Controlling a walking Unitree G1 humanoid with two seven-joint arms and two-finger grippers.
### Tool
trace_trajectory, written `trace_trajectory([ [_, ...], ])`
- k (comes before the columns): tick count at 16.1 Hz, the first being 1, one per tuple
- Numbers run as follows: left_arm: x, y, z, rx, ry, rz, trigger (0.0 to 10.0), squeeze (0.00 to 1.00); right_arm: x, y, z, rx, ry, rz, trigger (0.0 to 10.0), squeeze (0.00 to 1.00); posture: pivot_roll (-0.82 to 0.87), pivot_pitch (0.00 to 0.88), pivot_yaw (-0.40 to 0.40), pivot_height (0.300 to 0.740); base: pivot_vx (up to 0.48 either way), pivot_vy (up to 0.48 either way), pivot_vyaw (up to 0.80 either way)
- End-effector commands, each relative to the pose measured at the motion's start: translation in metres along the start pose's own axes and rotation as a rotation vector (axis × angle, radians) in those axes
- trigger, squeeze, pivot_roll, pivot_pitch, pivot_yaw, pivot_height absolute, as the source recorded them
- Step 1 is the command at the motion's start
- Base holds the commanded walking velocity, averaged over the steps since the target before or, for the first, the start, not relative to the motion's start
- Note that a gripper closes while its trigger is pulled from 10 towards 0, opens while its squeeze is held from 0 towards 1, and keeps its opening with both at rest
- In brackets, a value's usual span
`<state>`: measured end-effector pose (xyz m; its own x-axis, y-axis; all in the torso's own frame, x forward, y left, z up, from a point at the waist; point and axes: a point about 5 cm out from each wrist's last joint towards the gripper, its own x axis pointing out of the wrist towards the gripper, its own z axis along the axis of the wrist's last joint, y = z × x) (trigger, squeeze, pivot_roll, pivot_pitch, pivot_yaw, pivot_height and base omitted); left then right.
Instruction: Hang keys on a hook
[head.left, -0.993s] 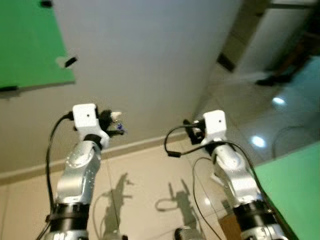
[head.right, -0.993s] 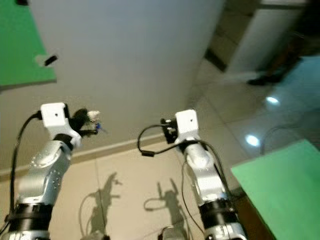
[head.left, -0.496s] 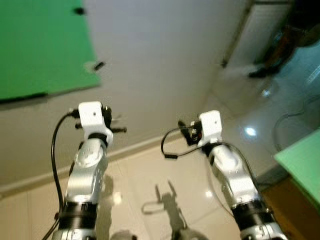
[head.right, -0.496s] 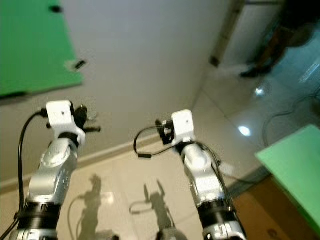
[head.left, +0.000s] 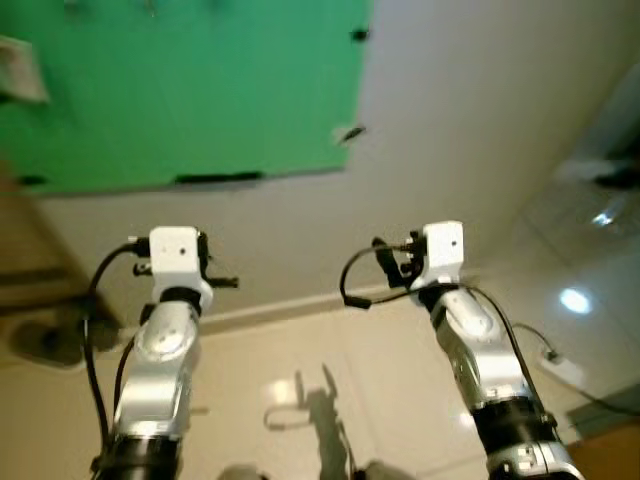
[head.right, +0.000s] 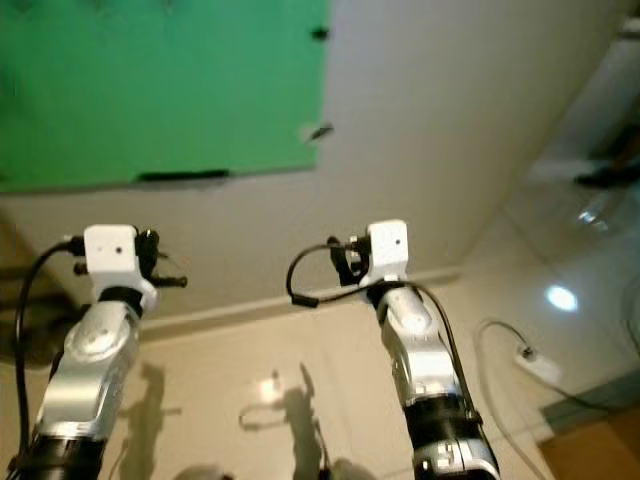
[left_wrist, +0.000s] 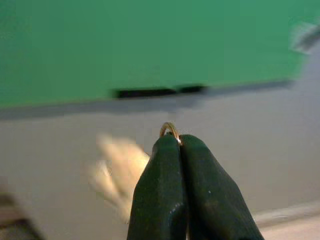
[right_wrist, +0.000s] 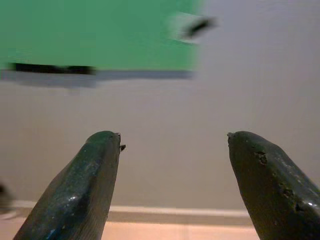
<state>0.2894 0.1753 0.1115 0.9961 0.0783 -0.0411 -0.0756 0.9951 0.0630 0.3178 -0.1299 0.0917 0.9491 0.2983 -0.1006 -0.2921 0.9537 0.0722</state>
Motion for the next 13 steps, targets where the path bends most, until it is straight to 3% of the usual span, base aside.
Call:
trace_trajectory([
  [1,0.000,-0.015,0.004,-0.002,-0.015,-0.040,10.0,0.00,-0.003,-0.010,-0.003,0.005,0.014,-0.022,10.0,0.48,-0.05,0.038,-0.055,0.740,0.000,0.442,0.47],
  [2,-0.001,-0.020,0.008,0.029,-0.033,-0.046,10.0,0.00,-0.002,-0.010,-0.003,0.011,0.012,-0.012,10.0,0.56,-0.05,0.035,-0.056,0.740,0.000,0.000,0.46],
  [4,-0.001,-0.021,0.005,0.038,-0.024,-0.054,10.0,0.00,-0.001,-0.014,-0.001,0.010,0.014,-0.006,10.0,0.57,-0.05,0.030,-0.058,0.740,0.000,0.000,0.46],
  [7,-0.001,-0.019,0.003,0.044,-0.015,-0.045,10.0,0.00,-0.001,-0.011,-0.003,-0.002,0.017,0.015,10.0,0.54,-0.05,0.028,-0.057,0.740,0.000,0.000,0.46],
  [9,0.000,-0.021,0.004,0.048,-0.020,-0.053,10.0,0.00,0.000,-0.006,-0.004,-0.075,0.026,0.027,10.0,0.48,-0.05,0.034,-0.053,0.740,0.000,0.000,0.47],
  [10,0.001,-0.021,0.007,0.067,-0.033,-0.076,10.0,0.00,0.000,-0.003,-0.002,-0.084,0.011,0.012,10.0,0.00,-0.05,0.037,-0.051,0.740,0.000,0.000,0.00],
  [13,0.002,-0.026,0.021,0.059,-0.107,-0.137,10.0,0.00,0.001,0.003,0.007,-0.080,-0.040,0.020,10.0,0.00,-0.05,0.040,-0.048,0.740,0.160,0.000,0.00],
])
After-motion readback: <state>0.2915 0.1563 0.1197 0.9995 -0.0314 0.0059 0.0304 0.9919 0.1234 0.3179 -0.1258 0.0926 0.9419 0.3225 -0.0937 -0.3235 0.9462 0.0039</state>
